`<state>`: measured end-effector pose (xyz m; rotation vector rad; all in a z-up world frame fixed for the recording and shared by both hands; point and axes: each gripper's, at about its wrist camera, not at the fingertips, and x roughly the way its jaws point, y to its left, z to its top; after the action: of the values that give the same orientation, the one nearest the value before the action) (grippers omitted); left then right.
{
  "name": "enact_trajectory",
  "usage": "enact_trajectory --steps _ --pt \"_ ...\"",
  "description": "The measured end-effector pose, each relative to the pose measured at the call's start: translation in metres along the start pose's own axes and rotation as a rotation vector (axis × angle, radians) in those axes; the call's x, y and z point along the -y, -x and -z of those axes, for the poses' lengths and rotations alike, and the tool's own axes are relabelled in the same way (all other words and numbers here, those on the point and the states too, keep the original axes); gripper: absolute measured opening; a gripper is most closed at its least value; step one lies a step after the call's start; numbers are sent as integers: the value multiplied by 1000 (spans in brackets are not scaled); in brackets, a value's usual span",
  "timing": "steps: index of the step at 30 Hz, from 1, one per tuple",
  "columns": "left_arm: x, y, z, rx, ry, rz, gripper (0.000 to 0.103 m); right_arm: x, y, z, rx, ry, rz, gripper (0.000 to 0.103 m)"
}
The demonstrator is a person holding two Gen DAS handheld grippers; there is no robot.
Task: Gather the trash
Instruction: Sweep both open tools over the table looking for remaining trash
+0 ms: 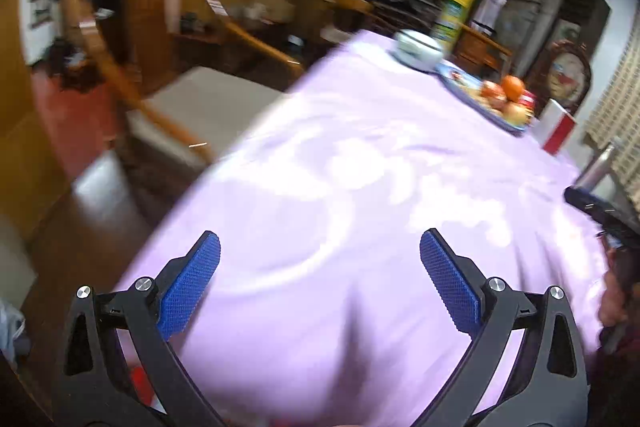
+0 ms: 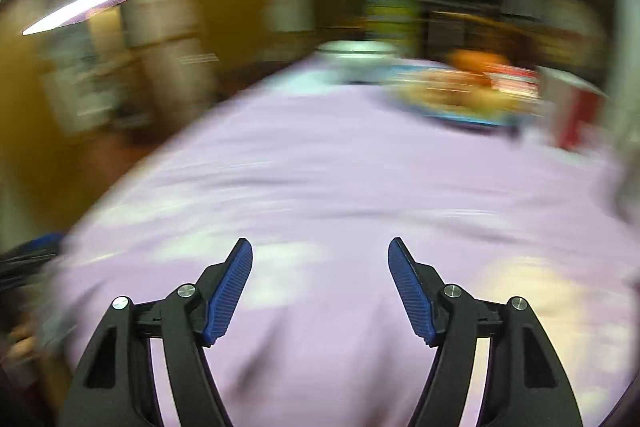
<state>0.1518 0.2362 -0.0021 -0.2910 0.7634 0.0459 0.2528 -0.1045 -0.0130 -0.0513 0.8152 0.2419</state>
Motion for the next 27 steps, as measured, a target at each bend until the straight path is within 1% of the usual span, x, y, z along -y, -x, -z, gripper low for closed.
enact_trajectory --steps 1,2,3,4,5,8,10,13,14,15,16,19,22,25,27 --pt "12 -14 -13 -23 -5 37 96 25 -6 -4 3 -42 102 70" --pt "29 -34 -28 -55 -7 89 96 53 -10 -5 5 -92 183 70" --pt "37 -45 -36 -69 -7 111 96 75 -14 -5 3 -131 222 70" --pt "44 -56 -44 -80 -5 130 96 101 -15 -3 -3 -186 245 71" --pt "52 -69 -52 -91 -3 142 96 114 -17 -1 -8 -219 248 73" --pt "71 -96 -58 -119 -3 143 96 143 -28 10 -27 -267 253 74" --pt "79 -116 -57 -149 -10 122 96 146 -38 14 -40 -261 256 74" --pt "85 -130 -47 -164 -43 71 96 141 -53 10 -83 -231 205 74" --pt "89 -135 -44 -176 -71 41 96 137 -53 10 -86 -221 183 77" --pt "90 -138 -43 -185 -96 26 96 131 -52 8 -87 -208 172 78" --pt "92 -138 -41 -180 -118 19 96 127 -52 8 -86 -194 164 80" --pt "97 -135 -39 -145 -165 -31 96 110 -47 5 -76 -141 150 81" --pt "101 -134 -37 -142 -207 -41 96 97 -41 4 -70 -100 125 83" --pt "101 -128 -38 -102 -201 -61 96 91 -39 5 -85 -103 75 83" --pt "97 -118 -39 -64 -160 -72 96 89 -38 5 -92 -109 41 83"
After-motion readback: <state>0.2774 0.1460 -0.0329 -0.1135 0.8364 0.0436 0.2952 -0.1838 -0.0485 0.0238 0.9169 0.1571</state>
